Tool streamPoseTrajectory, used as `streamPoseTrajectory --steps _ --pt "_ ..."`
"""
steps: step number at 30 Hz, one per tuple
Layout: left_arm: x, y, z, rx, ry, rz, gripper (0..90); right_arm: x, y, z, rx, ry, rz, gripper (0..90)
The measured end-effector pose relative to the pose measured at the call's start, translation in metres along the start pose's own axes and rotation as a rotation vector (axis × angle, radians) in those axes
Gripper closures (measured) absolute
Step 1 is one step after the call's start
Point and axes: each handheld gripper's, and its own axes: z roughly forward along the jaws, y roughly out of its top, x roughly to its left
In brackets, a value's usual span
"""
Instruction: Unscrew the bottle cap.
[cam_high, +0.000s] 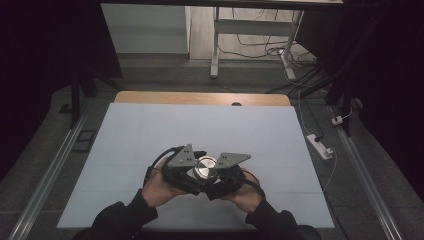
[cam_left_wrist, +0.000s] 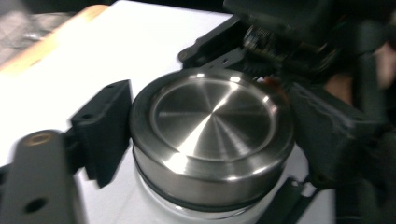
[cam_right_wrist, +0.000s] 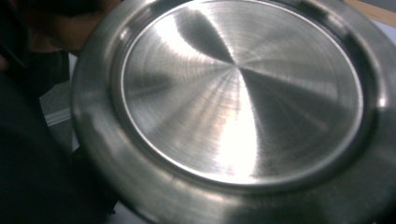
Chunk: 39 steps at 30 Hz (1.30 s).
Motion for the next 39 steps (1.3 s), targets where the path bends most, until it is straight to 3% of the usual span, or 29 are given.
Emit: streamPoseTrajectory --steps 3,7,12,17,26,33,39 --pt "0.006 0.001 -0.011 -0.010 -0.036 0.032 12.4 0.002 0.001 -0.001 -0.002 0.013 -0.007 14.8" --pt "0.017 -0.006 -0.014 0.000 -0.153 0.055 12.4 0.003 0.001 0.001 0.001 0.046 -0.019 14.8" --pt "0.018 -0.011 -0.008 0.032 -0.209 0.081 15.9 0.009 0.001 0.004 0.009 0.078 -0.048 14.8" --pt "0.013 -0.010 -0.004 0.043 -0.162 0.094 19.6 0.010 0.001 0.004 0.012 0.069 -0.052 14.8" --pt "0.008 -0.006 -0.005 -0.007 -0.089 0.070 20.6 0.007 0.002 0.001 0.002 0.046 -0.032 14.8" --pt "0.010 -0.005 -0.011 -0.052 -0.074 0.022 20.7 0.005 0.001 0.001 -0.001 0.035 -0.027 14.8" --pt "0.010 -0.003 -0.017 -0.067 -0.063 0.020 20.7 0.002 0.001 0.000 -0.006 0.024 -0.018 14.8"
